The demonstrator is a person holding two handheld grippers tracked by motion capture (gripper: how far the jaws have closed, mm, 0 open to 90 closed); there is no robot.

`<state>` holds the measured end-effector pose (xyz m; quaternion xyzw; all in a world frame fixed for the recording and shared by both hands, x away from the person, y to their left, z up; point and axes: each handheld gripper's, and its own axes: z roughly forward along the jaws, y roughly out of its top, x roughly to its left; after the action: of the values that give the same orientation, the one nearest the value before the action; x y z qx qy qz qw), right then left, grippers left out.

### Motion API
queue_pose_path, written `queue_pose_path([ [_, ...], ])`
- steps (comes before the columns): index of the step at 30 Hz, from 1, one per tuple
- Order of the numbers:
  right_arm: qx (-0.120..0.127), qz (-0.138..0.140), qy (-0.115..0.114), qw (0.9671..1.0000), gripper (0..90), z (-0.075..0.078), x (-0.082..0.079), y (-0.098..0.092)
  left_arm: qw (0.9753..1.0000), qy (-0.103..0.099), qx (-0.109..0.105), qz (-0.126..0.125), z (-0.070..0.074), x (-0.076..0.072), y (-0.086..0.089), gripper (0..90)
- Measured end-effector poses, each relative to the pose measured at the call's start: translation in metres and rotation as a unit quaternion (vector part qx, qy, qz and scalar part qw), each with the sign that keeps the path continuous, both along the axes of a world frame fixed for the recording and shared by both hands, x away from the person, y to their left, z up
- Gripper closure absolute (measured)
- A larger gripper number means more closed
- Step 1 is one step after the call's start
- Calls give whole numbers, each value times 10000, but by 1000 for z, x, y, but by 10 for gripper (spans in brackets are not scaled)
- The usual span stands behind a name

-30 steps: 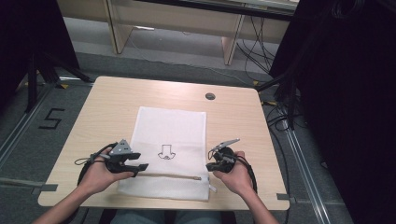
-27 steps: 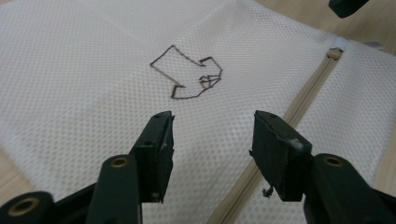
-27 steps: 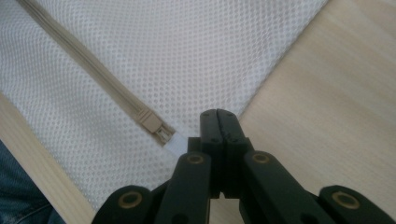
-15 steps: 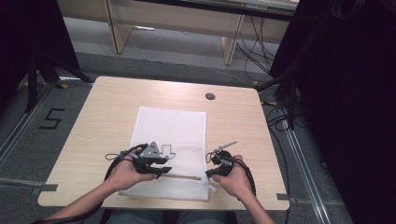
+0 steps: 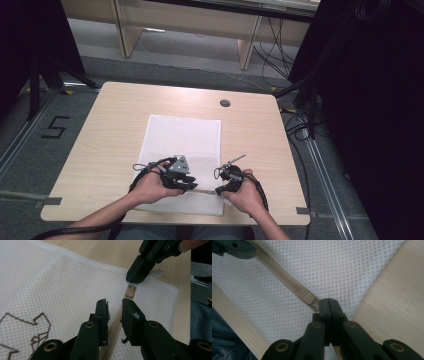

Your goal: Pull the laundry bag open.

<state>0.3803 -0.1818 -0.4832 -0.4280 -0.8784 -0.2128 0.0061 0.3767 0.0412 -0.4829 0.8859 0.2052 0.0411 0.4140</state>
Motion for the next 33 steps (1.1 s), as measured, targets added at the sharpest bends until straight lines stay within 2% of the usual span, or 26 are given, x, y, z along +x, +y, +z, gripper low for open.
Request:
queue_pose_path([
  [4, -128, 4, -45, 9999, 900, 1, -1, 3, 10000, -9, 37, -76, -1, 1, -10, 756],
  [7, -78, -99, 9, 9999, 900, 1, -2, 2, 9998, 2, 76, -156, -4, 0, -17, 759],
  [8, -21, -32, -19, 10000, 900, 0, -1, 1, 9995, -43, 161, -257, -4, 1, -19, 759],
  [10, 17, -51, 18, 10000, 900, 0, 0, 0, 9994, 3, 183, -293, -7, 1, -24, 758],
  [12, 27, -82, 55, 9999, 900, -1, 0, -1, 9991, -38, 196, -378, -8, 1, -29, 757],
  [13, 52, -91, 48, 9999, 900, -1, 0, -1, 9994, 41, 144, -324, -10, 0, -32, 756],
  [18, 54, -173, 92, 9998, 900, 0, 0, -1, 9986, 72, 259, -460, -18, 2, -41, 749],
  [22, 36, -170, 82, 9998, 900, 0, 0, -1, 9986, 144, 173, -476, -20, 4, -46, 739],
  [29, 19, -169, 88, 9998, 900, 0, 0, 0, 9984, 51, 188, -539, -24, 3, -50, 740],
  [31, 34, -200, 116, 9997, 900, 0, -1, 0, 9984, 83, 204, -512, -25, 2, -51, 741],
  [33, 44, -181, 101, 9998, 900, 0, 0, -1, 9983, -2, 212, -537, -26, 1, -52, 747],
])
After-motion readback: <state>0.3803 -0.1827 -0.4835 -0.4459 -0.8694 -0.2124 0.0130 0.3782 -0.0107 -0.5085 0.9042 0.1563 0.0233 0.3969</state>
